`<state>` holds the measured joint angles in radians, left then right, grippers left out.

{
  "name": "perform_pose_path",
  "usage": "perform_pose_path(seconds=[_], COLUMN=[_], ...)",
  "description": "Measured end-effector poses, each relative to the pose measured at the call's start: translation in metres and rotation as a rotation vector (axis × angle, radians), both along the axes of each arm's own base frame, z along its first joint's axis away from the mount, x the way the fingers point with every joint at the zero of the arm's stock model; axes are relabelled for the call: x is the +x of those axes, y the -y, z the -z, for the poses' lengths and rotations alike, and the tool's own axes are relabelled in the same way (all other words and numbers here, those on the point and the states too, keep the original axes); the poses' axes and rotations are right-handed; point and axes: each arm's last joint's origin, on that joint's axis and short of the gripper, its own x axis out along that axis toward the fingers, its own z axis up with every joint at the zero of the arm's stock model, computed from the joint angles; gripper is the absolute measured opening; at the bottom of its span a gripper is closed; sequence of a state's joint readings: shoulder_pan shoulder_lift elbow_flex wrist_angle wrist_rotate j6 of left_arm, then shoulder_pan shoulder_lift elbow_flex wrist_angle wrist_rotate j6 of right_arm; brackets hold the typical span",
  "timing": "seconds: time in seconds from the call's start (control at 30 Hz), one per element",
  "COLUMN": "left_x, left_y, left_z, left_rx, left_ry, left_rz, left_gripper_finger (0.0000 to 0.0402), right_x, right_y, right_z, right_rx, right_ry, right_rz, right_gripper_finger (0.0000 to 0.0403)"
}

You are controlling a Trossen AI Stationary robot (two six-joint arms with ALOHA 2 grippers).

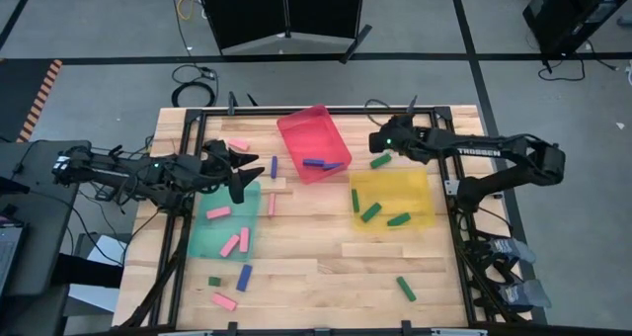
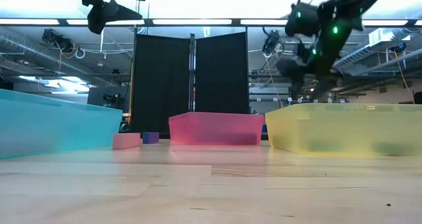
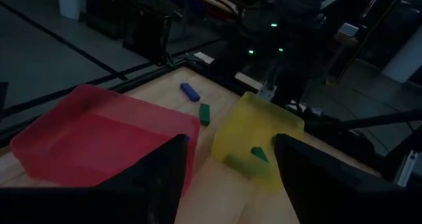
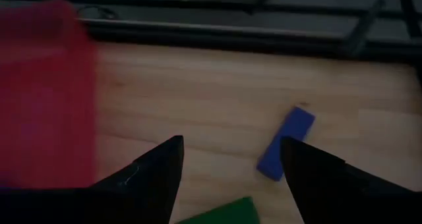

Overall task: Sort blocks
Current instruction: Put the blue block into the red bin

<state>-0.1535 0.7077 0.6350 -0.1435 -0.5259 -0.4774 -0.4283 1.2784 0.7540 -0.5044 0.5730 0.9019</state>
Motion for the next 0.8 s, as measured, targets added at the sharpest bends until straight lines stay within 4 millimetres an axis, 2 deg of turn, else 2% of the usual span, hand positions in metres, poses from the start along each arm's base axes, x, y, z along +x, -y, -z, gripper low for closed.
perform_pose_path(seconds=[0.1,0.23,0.53,0.7,0.8], left_x=[0.003,0.009,0.018,0.018,0.018], left_y=[0.000,0.001,0.003,0.004,0.005], left_z=[0.002,0.004,0.011,0.012,0.012], left_rx=[0.002,0.002,-0.008,-0.004,0.004], left_ry=[-0.010,-0.019,-0.059,-0.064,-0.068], left_rz=[-0.001,-0.002,-0.006,0.001,0.009], left_gripper_finger=[0.0237,0.0237,0.0237,0.0237,0.0237], right_x=[-0.004,0.000,0.004,0.003,0.002], right_y=[0.016,0.030,0.046,0.053,0.059], right_z=[0.007,0.021,0.066,0.080,0.087], right_rx=[0.022,0.093,0.187,0.207,0.233], right_ry=[0.000,-0.031,-0.110,-0.132,-0.126], right_rz=[0.058,0.077,0.222,0.266,0.275], right_gripper_finger=[0.0265,0.0269,0.0298,0.0306,0.0296])
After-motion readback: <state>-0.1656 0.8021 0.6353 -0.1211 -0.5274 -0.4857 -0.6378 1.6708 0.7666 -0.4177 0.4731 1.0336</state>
